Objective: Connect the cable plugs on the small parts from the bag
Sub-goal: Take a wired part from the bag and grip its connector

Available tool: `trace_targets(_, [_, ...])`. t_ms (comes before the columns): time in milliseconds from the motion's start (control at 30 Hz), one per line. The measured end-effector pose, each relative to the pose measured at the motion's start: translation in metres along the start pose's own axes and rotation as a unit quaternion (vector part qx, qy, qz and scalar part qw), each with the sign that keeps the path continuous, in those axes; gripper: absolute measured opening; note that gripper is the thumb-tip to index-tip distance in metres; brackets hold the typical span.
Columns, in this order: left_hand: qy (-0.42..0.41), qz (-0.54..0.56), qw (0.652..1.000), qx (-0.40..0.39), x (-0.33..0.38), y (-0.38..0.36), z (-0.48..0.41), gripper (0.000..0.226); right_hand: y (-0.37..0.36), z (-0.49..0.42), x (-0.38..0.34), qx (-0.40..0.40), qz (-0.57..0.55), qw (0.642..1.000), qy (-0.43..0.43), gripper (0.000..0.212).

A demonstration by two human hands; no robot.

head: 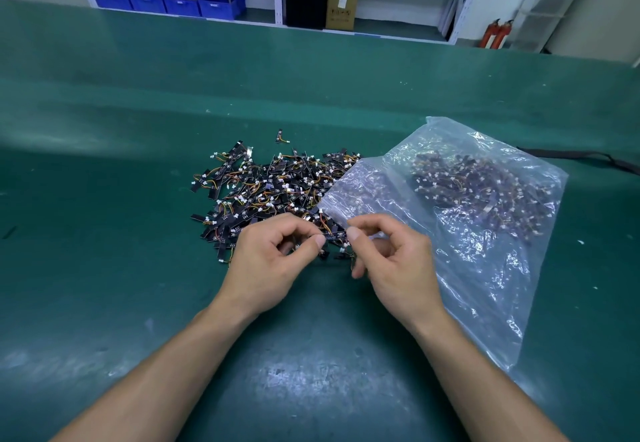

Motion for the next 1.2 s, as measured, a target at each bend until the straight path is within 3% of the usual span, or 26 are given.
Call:
trace_targets(133, [0.003,0.007,1.0,0.017,0.005,0.0,0.001,0.01,0.014,-0.007,-0.009,0.068,0.22,0.953,0.195,0.016])
trace_targets(267, [0.008,-0.003,0.999,0.031,0.003,0.001,0.0,0.016,0.023,-0.016,-0.011,0.088,0.324,0.92,0.203,0.03])
trace_targets(433, [0.004,-0.011,0.999,0.032,0.004,0.002,0.0,0.023,0.026,-0.024,-0.001,0.044,0.399,0.9,0.169,0.036])
trace_targets(667, [0.0,-0.013,0.999,0.033,0.006,0.001,0.001,0.02,0.026,-0.033,0.004,0.049,0.388,0.905,0.167,0.007])
trace_targets(967, [0.005,-0.006,0.999,0.04,0.006,0.001,0.001,0.021,0.009,-0.076,-0.011,0.102,0.302,0.937,0.143,0.015])
trace_targets(1067, [0.0,-0.002,0.999,0.038,0.006,0.0,0.001,0.018,-0.012,-0.09,-0.015,0.079,0.289,0.943,0.146,0.017])
trace_targets(1200, [0.003,0.007,0.999,0.037,0.006,-0.001,0.001,0.013,-0.027,-0.094,-0.008,-0.012,0.313,0.941,0.131,0.018])
Point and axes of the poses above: each hand's wrist, its own z-axis away from the middle knuckle, its own y-axis out of the back of the hand, x = y × z, the point moved 2 cm from there along -z, towards the middle knuckle, and after that the axes turned 13 degrees about x, right-handed, at the moved point
